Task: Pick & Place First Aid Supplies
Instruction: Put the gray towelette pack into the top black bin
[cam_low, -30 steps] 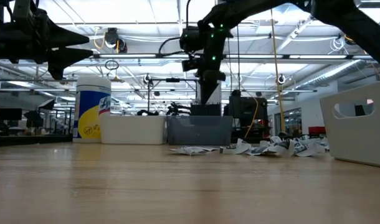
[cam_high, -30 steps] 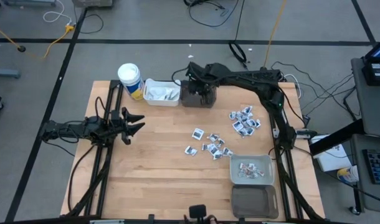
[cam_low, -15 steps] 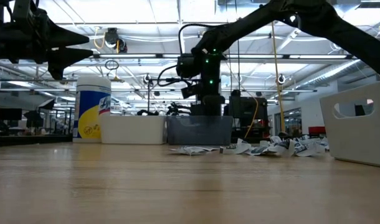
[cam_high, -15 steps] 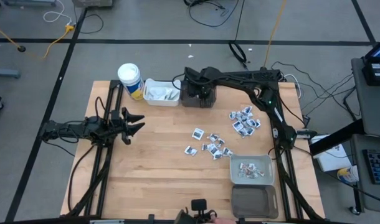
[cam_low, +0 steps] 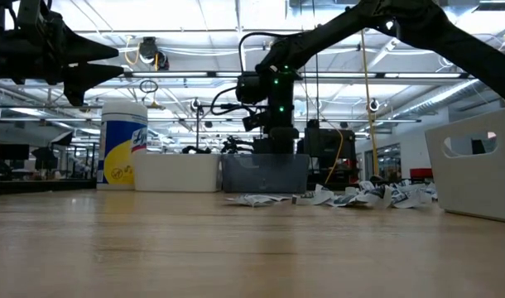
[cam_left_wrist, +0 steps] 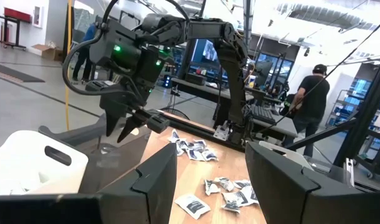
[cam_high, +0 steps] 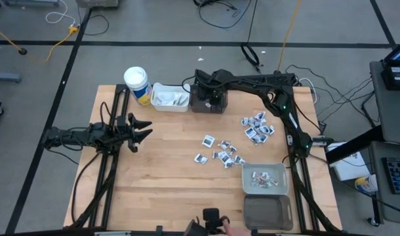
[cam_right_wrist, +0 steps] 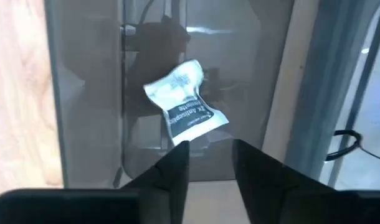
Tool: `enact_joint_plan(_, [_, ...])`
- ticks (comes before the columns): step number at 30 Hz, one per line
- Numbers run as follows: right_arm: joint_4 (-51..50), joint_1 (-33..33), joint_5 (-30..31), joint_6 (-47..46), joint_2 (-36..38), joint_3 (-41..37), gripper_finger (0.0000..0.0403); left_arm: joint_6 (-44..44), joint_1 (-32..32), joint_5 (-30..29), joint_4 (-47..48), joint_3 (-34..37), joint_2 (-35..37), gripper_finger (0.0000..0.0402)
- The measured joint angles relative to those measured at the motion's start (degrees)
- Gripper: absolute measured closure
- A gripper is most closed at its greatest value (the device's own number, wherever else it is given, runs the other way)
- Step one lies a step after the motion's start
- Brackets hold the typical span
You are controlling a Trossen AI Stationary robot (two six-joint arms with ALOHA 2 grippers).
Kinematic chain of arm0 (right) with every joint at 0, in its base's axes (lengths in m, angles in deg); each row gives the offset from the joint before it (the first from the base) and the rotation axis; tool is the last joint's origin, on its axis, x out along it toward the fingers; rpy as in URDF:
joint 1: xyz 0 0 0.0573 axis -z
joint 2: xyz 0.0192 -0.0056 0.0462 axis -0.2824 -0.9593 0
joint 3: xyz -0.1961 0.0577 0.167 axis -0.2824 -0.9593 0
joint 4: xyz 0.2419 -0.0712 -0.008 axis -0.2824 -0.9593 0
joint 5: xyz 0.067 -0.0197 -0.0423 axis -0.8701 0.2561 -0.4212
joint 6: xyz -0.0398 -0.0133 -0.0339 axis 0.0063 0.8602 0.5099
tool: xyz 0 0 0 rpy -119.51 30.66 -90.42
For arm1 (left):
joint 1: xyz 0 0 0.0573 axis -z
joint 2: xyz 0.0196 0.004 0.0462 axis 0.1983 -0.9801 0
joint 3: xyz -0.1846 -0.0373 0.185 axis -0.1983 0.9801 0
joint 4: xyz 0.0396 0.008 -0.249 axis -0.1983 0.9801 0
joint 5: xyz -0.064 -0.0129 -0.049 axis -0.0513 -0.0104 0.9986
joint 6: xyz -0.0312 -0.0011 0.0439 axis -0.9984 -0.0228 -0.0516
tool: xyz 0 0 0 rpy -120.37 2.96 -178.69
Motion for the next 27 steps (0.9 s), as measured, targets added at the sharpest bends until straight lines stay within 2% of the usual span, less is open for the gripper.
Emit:
enact_joint_plan(5, [-1.07,-0.1,0.53,0.79,2.48,-0.06,0.0254,0.0,-0.02,0.0,0.02,0.0,0.0,0.0206])
enact_joint_plan(14, [-5.3,-2.08,-0.06,-1.79,6.68,0.0,0.0272,0.0,-0.02,0.0,0.0,0.0,0.0,0.0206])
enact_joint_plan(20, [-8.47,-8.71,-4.24,-5.25,6.62,0.0,0.0273,0.0,-0.02,-0.01,0.02,0.0,0.0,0.0206])
enact_joint_plan(27, [-9.7,-17.17,-5.91,-6.01,6.64,0.0,0.0273,0.0,-0.02,0.0,0.0,0.0,0.0,0.0206])
